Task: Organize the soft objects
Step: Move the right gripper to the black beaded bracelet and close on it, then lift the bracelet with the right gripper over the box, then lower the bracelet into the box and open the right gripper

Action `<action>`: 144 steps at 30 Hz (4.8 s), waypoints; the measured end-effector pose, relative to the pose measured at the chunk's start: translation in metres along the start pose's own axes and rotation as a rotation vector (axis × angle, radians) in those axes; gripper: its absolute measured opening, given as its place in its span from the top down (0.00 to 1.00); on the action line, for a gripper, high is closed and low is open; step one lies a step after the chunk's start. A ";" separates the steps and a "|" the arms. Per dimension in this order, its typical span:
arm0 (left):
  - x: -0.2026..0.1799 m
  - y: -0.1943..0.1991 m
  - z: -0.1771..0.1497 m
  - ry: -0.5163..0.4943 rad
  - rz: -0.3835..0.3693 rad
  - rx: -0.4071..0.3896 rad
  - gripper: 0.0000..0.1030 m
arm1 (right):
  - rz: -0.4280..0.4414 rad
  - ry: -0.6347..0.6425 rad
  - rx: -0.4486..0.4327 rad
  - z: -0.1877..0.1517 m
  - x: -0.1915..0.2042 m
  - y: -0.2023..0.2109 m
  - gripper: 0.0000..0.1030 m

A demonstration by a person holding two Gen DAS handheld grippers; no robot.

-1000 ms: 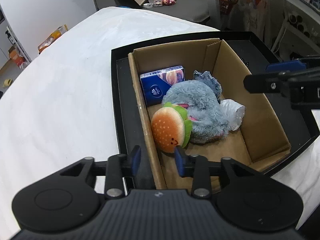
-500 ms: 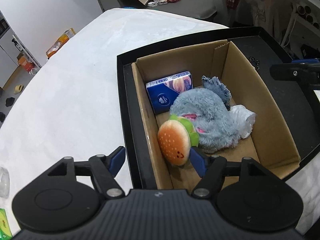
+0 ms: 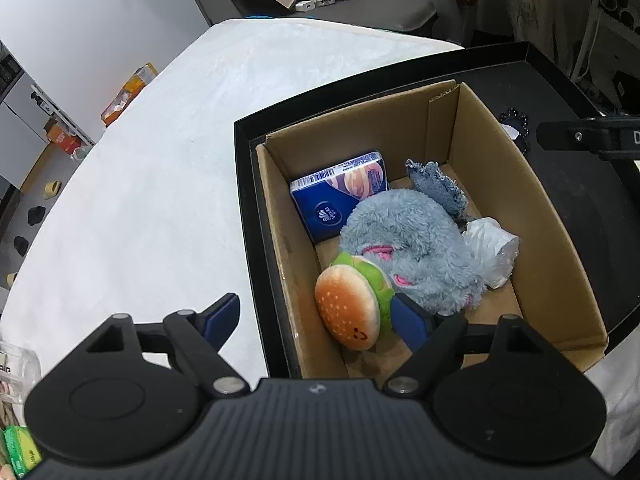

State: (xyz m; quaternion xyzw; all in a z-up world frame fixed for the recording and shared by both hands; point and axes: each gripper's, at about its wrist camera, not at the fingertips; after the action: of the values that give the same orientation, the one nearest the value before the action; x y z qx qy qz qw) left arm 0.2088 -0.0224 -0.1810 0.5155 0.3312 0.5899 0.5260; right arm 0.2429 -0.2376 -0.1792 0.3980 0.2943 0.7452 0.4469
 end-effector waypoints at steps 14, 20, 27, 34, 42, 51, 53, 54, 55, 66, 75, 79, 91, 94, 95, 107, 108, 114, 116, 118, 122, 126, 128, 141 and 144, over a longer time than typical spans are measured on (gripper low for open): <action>-0.015 -0.005 0.010 -0.035 0.055 0.033 0.20 | 0.000 -0.010 0.035 0.011 -0.020 -0.039 0.20; -0.017 -0.006 0.011 -0.038 0.064 0.035 0.16 | -0.010 0.037 0.047 0.019 -0.012 -0.049 0.20; -0.015 -0.007 0.014 -0.031 0.063 0.040 0.15 | -0.023 0.039 0.079 0.019 -0.009 -0.062 0.29; -0.014 -0.008 0.013 -0.026 0.052 0.038 0.15 | -0.064 0.076 0.098 0.020 -0.005 -0.073 0.68; -0.010 -0.006 0.012 -0.021 0.036 0.027 0.15 | -0.069 0.062 0.111 0.015 -0.011 -0.060 0.79; -0.005 0.003 0.010 -0.012 0.016 -0.002 0.15 | -0.084 0.050 0.083 0.010 -0.006 -0.023 0.79; -0.005 0.006 0.009 -0.016 0.012 -0.012 0.15 | -0.088 0.047 0.079 0.012 -0.003 -0.015 0.79; -0.004 0.008 0.009 -0.016 0.009 -0.017 0.15 | -0.089 0.047 0.076 0.012 -0.001 -0.011 0.79; -0.003 0.009 0.009 -0.014 0.006 -0.019 0.15 | -0.091 0.050 0.071 0.012 0.001 -0.005 0.79; 0.009 0.029 -0.004 0.013 -0.036 -0.072 0.15 | -0.086 0.107 0.025 0.014 0.037 0.040 0.78; 0.023 0.038 -0.019 0.058 -0.090 -0.115 0.15 | -0.088 0.163 0.015 0.013 0.070 0.058 0.77; 0.031 0.041 -0.024 0.078 -0.098 -0.136 0.16 | -0.087 0.177 0.022 0.012 0.082 0.062 0.77; 0.041 0.025 -0.044 0.106 -0.144 -0.168 0.33 | -0.088 0.241 0.074 0.003 0.119 0.049 0.76; 0.044 0.022 -0.047 0.115 -0.175 -0.168 0.40 | -0.089 0.254 0.091 -0.001 0.127 0.046 0.76; 0.044 0.021 -0.048 0.116 -0.181 -0.169 0.43 | -0.090 0.259 0.096 -0.002 0.129 0.044 0.76; 0.048 -0.003 -0.052 0.139 -0.269 -0.105 0.74 | -0.095 0.279 0.169 -0.017 0.149 0.030 0.76; 0.048 -0.005 -0.052 0.137 -0.264 -0.103 0.76 | -0.095 0.280 0.175 -0.019 0.150 0.028 0.76; 0.042 -0.012 -0.055 0.122 -0.280 -0.091 0.84 | -0.101 0.301 0.219 -0.027 0.158 0.019 0.73; 0.041 -0.013 -0.055 0.122 -0.286 -0.089 0.84 | -0.102 0.307 0.226 -0.029 0.162 0.018 0.73; 0.041 -0.014 -0.056 0.126 -0.285 -0.091 0.84 | -0.098 0.309 0.227 -0.031 0.165 0.017 0.73; 0.041 -0.014 -0.057 0.129 -0.287 -0.094 0.84 | -0.095 0.313 0.225 -0.031 0.168 0.013 0.62; 0.042 -0.015 -0.056 0.130 -0.288 -0.093 0.84 | -0.098 0.291 0.229 -0.033 0.164 0.010 0.59; 0.042 -0.014 -0.056 0.129 -0.289 -0.092 0.84 | -0.096 0.281 0.229 -0.034 0.162 0.013 0.58; 0.041 -0.004 -0.046 0.047 -0.256 -0.028 0.70 | -0.066 0.185 0.174 -0.026 0.138 0.052 0.29; 0.043 0.008 -0.044 0.023 -0.230 -0.040 0.57 | -0.076 0.160 0.151 -0.026 0.130 0.060 0.27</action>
State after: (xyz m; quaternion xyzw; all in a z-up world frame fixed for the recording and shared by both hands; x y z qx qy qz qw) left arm 0.1685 0.0238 -0.1730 0.4567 0.3826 0.5379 0.5964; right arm 0.1582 -0.1480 -0.1020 0.3584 0.3989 0.7328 0.4188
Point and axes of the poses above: each gripper's, at about its wrist camera, not at the fingertips, and y roughly against the way its jaws point, x to its left, z to its top, and after that the axes turned 11 degrees about x, right-handed
